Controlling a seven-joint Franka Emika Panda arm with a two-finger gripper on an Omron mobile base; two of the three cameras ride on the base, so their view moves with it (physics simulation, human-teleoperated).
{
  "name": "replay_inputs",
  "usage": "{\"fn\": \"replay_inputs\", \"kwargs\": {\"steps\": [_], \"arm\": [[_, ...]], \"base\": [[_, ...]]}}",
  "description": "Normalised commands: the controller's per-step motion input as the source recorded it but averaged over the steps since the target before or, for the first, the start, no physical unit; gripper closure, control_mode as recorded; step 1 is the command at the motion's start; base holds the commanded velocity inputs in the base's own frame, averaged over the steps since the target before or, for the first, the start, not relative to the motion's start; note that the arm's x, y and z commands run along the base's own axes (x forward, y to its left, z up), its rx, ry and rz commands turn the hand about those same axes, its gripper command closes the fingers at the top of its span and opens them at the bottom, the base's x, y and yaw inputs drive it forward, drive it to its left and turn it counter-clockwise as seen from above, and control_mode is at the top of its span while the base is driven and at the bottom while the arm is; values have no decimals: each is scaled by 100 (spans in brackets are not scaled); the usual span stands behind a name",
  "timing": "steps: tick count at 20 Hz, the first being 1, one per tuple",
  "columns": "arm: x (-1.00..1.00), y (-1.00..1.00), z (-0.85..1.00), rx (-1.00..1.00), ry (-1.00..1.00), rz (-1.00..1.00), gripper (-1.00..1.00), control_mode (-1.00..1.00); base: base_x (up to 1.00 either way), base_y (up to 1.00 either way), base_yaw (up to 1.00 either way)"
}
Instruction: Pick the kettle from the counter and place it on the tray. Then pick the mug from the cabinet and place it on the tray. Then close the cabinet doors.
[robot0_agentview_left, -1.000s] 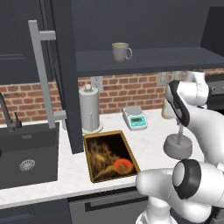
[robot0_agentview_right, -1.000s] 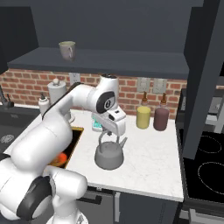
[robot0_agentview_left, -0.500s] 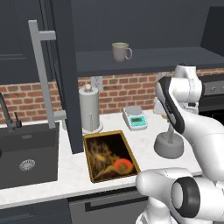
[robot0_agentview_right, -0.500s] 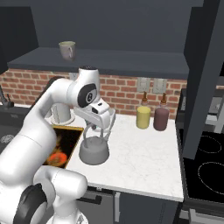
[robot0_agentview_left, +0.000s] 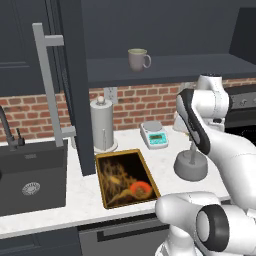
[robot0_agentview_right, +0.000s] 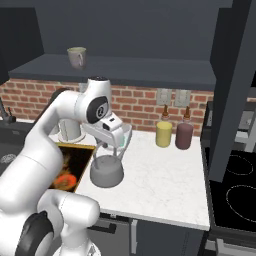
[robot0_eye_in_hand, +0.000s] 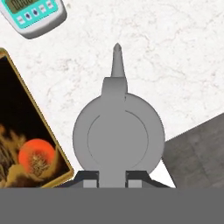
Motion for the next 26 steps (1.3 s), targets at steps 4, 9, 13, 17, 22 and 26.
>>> {"fn": "replay_inputs", "kwargs": {"steps": [4, 9, 13, 17, 22, 26], "arm": [[0, 86, 0, 0, 0, 0, 100, -100], [0, 100, 0, 0, -1, 0, 100, -100], [16, 95, 0, 0, -1, 0, 100, -100], [45, 64, 0, 0, 0, 0, 100, -100], [54, 53, 0, 0, 0, 0, 100, -100], [54, 50, -2, 0, 0, -2, 100, -100]], "base": [[0, 0, 0], [0, 0, 0], [0, 0, 0], [0, 0, 0], [0, 0, 0], [0, 0, 0]]}}
